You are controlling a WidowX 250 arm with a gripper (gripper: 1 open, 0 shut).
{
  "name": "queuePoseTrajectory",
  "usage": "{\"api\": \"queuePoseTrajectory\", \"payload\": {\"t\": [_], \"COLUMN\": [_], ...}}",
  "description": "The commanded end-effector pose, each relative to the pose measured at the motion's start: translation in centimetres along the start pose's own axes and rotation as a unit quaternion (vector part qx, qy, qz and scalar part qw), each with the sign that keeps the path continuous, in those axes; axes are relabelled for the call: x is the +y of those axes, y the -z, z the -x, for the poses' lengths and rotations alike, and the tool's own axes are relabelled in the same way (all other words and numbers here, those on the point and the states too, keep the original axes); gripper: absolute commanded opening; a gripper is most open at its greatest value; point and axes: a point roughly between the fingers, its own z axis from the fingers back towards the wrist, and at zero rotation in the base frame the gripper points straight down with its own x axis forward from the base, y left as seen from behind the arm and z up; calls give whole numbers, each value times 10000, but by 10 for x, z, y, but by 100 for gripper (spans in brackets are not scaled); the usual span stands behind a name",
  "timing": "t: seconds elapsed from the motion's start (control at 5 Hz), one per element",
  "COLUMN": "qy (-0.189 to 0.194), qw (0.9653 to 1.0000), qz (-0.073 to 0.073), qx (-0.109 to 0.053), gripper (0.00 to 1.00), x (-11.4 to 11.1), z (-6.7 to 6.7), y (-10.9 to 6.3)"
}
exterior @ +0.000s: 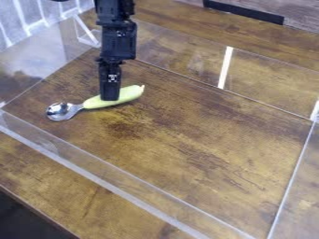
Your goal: Move the green spoon to the left
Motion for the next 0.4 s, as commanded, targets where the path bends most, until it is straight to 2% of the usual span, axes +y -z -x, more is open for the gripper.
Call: {"api": "queuePoseTrajectory", "payload": {"t": [0.0, 0.2], "qy": [265, 210], "qw": [9991, 9993], "qz": [-315, -271], "qx": [-101, -118], "gripper": [0, 100], "x": [4, 3], "z": [-3, -5], "y": [-19, -14]}}
